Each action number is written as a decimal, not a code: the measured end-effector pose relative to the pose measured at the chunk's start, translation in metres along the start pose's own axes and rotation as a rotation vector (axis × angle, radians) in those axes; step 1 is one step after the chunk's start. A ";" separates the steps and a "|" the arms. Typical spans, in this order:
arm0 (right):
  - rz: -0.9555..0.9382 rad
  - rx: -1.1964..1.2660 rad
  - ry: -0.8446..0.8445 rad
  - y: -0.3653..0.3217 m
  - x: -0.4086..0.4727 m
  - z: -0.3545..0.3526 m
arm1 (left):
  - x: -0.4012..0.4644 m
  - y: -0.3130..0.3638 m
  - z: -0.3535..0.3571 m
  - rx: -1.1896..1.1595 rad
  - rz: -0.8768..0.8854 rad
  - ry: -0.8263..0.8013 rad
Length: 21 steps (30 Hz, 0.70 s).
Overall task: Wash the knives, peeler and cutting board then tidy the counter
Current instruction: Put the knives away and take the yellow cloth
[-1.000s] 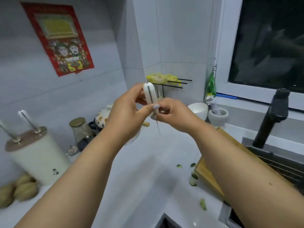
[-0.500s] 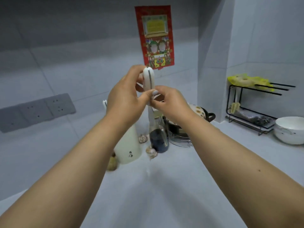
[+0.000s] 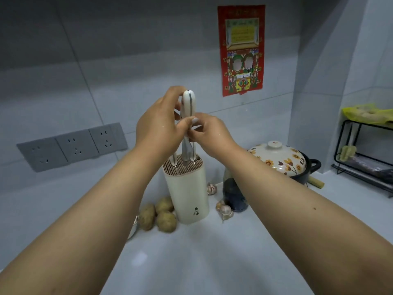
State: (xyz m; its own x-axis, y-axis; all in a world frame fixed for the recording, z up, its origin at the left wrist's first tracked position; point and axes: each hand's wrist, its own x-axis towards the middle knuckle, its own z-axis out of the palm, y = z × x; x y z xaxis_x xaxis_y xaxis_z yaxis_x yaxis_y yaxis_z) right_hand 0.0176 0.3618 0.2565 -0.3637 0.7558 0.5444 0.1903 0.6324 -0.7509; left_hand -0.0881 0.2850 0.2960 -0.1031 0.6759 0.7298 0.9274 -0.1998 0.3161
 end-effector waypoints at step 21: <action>0.014 -0.094 -0.034 0.014 0.024 0.019 | 0.018 -0.040 0.022 -0.052 0.002 0.026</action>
State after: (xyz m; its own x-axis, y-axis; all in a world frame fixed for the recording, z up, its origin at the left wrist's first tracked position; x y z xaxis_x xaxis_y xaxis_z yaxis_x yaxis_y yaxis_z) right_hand -0.0057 0.3859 0.2518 -0.3907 0.7594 0.5202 0.2796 0.6363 -0.7189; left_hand -0.1188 0.3208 0.2829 -0.1108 0.6570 0.7457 0.9079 -0.2383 0.3449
